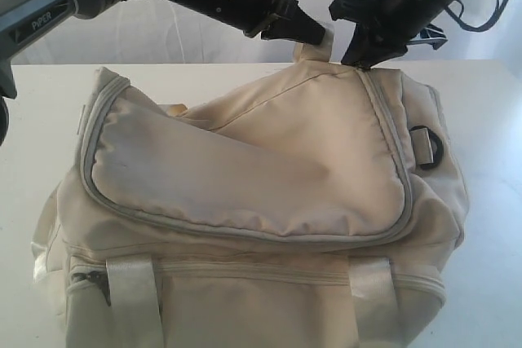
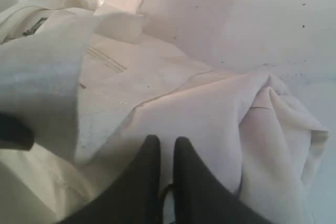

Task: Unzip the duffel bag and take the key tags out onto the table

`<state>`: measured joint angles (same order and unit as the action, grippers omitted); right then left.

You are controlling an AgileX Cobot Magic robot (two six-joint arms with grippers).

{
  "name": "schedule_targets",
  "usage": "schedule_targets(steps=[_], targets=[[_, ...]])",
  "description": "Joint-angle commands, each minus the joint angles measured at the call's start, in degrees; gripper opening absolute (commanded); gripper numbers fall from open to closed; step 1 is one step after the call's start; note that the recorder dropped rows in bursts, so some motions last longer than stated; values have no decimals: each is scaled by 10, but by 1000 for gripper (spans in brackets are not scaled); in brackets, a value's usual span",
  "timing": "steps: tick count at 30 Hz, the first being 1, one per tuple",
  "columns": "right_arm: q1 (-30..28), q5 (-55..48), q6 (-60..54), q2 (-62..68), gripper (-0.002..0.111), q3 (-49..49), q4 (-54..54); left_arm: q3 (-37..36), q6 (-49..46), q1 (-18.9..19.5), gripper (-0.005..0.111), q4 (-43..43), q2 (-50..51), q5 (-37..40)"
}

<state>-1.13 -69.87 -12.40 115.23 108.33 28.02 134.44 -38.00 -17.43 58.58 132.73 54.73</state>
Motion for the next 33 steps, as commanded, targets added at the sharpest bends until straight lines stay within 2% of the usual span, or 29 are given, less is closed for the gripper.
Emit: schedule_targets(steps=[1,17,23,33], targets=[[0,-1,2,-30,0,2,-5,10,4,-4,0,36,-21,1],[1,-1,11,-98,0,-2,-6,9,24,-4,0,4,-21,-2],[1,-1,5,-128,0,-84,-2,9,24,-4,0,4,-21,-3],[1,-1,-26,-133,0,-139,7,9,24,-4,0,4,-21,-1]])
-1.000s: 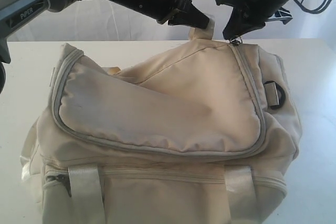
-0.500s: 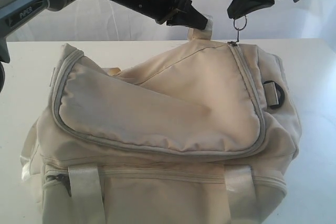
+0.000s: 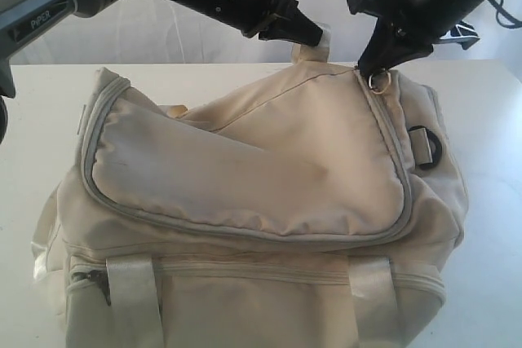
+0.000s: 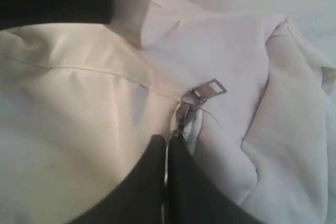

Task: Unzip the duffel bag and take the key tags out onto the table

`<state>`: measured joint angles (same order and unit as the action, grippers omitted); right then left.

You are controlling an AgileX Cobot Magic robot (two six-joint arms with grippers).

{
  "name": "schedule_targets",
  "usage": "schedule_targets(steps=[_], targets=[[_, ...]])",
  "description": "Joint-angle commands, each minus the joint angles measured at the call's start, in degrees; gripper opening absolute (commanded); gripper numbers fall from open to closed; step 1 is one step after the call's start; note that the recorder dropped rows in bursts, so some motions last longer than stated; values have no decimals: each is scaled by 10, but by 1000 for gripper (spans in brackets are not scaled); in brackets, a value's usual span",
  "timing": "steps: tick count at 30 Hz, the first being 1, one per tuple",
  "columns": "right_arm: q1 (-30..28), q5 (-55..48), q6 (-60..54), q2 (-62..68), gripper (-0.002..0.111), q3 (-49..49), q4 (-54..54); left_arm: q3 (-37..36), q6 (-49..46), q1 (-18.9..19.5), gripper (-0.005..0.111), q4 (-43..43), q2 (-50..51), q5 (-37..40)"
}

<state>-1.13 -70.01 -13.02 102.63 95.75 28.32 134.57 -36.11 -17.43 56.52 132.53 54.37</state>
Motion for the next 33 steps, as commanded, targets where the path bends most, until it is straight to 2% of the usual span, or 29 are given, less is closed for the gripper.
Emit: schedule_targets(steps=[1,6,8,13,16,33], targets=[[1,1,-21,-7,0,-16,2,8,5,-4,0,25,-19,3],[1,1,-38,-7,1,-31,2,8,4,-4,0,26,-19,3],[1,1,-45,-7,5,-32,2,8,4,-4,0,26,-19,3],[1,1,-49,-7,32,-32,2,8,4,-4,0,26,-19,3],[1,1,-49,-7,42,-32,0,8,4,-4,0,26,-19,3],[1,1,-19,-72,43,-48,-38,8,4,-4,0,33,-19,8]])
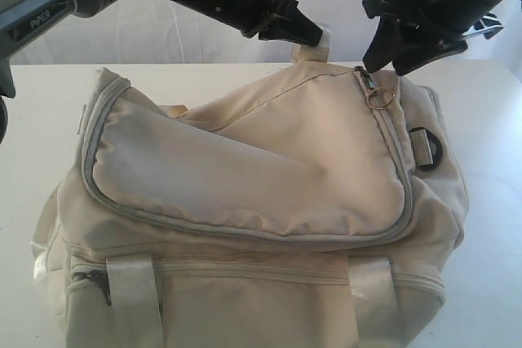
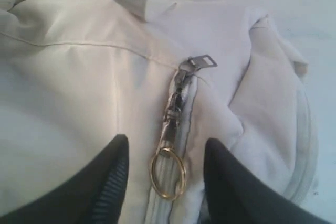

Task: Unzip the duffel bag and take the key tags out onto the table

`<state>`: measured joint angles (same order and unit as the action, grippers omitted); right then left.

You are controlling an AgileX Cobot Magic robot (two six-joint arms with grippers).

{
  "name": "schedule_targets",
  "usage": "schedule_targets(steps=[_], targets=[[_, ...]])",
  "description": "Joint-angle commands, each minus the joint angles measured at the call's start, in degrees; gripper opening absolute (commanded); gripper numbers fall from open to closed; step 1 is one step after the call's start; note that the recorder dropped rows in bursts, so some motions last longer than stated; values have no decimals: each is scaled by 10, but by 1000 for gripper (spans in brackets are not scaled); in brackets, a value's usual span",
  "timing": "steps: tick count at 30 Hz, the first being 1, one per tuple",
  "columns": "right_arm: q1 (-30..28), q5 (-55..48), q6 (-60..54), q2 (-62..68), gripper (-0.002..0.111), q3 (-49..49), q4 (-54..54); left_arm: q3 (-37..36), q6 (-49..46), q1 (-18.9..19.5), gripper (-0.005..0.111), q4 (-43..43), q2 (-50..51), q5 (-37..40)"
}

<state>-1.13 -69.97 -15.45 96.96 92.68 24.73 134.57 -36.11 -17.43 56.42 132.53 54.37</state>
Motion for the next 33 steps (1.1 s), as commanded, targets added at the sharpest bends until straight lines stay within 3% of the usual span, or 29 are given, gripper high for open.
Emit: schedule_targets(steps=[1,9,25,33], targets=[[1,0,5,-16,43,-27,-1,8,4,-4,0,35,-19,8],[1,19,2,-15,43,-102,27,8,3,-4,0,35,-19,8],[1,69,-23,-15,43,-104,71,8,2,-4,0,35,-19,8],[1,61,-23,-15,30,-104,88,8,2,-4,0,35,-19,7]])
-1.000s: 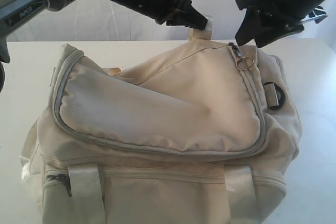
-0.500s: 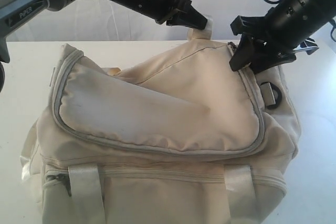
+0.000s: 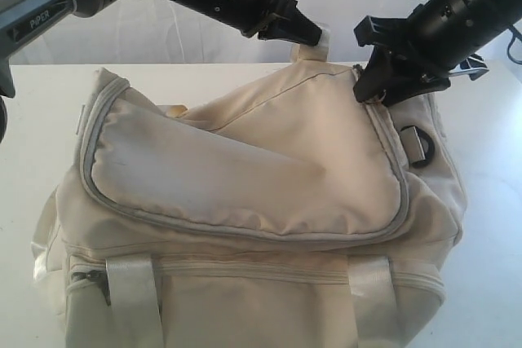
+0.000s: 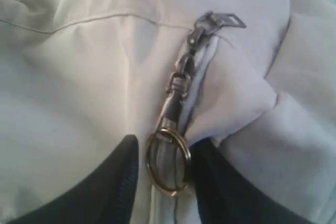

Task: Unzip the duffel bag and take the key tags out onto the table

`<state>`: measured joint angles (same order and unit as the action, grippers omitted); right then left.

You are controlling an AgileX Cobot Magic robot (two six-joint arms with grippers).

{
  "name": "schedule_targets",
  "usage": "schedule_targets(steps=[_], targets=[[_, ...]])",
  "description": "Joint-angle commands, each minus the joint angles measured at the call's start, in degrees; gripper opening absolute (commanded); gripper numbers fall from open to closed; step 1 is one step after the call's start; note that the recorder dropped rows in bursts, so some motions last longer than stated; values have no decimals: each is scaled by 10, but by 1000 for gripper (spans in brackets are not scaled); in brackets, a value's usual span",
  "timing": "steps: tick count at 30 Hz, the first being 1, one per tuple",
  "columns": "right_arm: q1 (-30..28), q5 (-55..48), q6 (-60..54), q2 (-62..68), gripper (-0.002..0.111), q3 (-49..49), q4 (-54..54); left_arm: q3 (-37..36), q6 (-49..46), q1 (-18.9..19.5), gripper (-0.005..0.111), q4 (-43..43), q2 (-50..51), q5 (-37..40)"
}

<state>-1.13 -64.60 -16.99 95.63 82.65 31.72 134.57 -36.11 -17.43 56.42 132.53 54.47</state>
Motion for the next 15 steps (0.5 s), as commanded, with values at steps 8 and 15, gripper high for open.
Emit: schedule_targets(steps=[8,15], targets=[[1,17,-8,-2,21,-4,18,8,2,-4,0,35,-19,6],[1,19,-11,-2,3,-4,18,8,2,-4,0,33,-19,6]])
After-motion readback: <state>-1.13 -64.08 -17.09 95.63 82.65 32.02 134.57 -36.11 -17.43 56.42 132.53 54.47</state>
